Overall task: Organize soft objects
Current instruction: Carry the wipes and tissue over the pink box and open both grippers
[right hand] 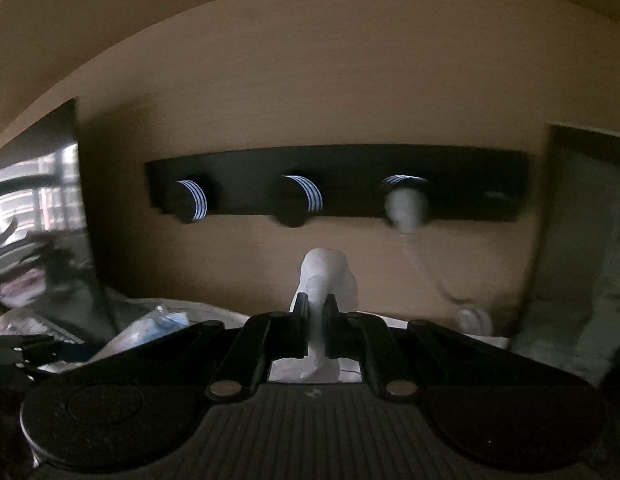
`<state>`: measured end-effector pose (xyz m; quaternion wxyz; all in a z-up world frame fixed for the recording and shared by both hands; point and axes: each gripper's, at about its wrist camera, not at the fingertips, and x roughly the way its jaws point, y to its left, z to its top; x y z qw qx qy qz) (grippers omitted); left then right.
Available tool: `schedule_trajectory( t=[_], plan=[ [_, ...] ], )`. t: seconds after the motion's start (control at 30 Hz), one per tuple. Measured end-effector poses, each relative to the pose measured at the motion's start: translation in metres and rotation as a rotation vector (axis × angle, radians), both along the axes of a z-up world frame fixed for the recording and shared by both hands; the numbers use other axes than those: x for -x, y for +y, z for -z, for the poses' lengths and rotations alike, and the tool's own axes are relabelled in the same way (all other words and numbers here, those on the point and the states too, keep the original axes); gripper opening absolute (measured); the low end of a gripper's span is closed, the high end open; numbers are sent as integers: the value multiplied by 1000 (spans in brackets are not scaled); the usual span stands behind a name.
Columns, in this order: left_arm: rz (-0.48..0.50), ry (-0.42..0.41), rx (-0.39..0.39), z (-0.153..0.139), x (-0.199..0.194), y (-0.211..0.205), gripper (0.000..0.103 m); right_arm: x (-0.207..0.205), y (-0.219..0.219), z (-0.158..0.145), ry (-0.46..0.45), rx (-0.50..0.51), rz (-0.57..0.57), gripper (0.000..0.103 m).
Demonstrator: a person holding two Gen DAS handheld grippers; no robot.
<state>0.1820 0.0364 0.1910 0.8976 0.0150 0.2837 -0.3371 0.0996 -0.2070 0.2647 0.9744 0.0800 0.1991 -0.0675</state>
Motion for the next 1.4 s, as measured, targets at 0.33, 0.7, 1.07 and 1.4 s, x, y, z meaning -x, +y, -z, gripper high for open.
schedule_trajectory(
  t=[0.33,0.7,1.07,1.4],
  plan=[
    [118,175,-17,71,-14,-119,79,1,-50,33,81,-50,103,7],
    [167,254,-33,139,-27,-152,80,-9,-56,72,192,-76,133,7],
    [280,214,-174,167,-26,-182,85,-29,-49,93,205,-100,172,6],
    [272,92,-218,172,-8,-174,84,-77,-78,175,456,-298,178,7]
  ],
)
